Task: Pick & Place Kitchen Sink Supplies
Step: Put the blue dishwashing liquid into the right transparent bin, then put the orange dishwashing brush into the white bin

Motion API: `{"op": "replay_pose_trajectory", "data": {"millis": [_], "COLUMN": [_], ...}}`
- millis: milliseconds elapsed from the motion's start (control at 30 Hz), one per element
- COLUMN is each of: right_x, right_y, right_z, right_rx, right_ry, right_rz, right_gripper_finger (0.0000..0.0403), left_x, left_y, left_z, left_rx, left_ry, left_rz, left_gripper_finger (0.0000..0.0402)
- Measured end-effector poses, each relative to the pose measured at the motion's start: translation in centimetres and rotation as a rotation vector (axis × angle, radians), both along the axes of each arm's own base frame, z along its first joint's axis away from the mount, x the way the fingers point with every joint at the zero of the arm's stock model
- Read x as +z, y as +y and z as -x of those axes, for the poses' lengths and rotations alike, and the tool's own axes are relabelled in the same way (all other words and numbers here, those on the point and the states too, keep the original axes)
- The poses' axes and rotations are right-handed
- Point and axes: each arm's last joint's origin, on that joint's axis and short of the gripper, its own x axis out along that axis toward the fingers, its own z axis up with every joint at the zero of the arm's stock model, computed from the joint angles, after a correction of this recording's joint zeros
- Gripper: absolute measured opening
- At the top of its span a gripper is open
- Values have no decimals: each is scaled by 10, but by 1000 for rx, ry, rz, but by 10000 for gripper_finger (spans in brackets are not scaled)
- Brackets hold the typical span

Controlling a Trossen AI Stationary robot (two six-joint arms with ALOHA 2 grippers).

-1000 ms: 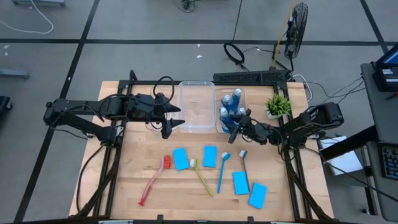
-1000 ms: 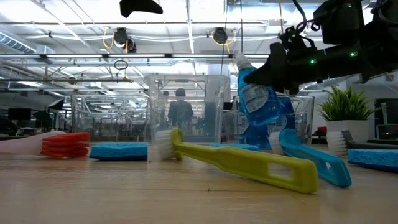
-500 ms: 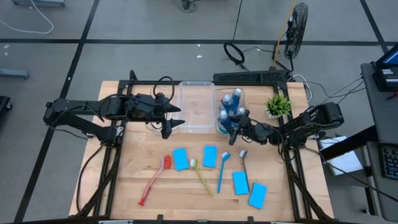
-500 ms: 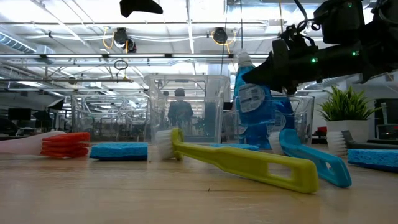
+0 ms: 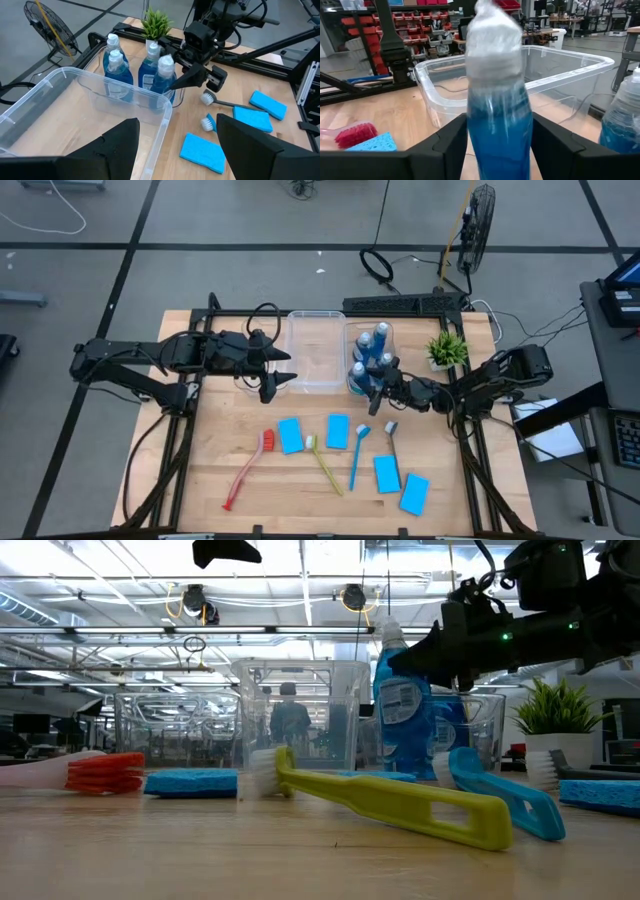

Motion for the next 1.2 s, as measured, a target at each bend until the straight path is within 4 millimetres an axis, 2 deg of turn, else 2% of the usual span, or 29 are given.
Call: {"op": "replay_pose_trajectory", "data": {"millis": [267,800,967,1200], "right_x": [3,8,20,53], "right_y": [0,0,2,10], "right_z": [1,1,4,19], "right_rx": [-2,0,7,24], "right_ry": [-7,-44,-83,-173], "right_rz": [11,46,103,216], "right_gripper_finger": [209,210,208,204], "left_x": [0,0,0,0], "left_y": [0,0,0,0], "left_z": [0,0,0,0], "left_rx": [0,-1,-1,-2], "left_ry": [2,1,1,0], "left_rz": [0,1,1,1], "left_gripper_finger": [267,267,267,267]}}
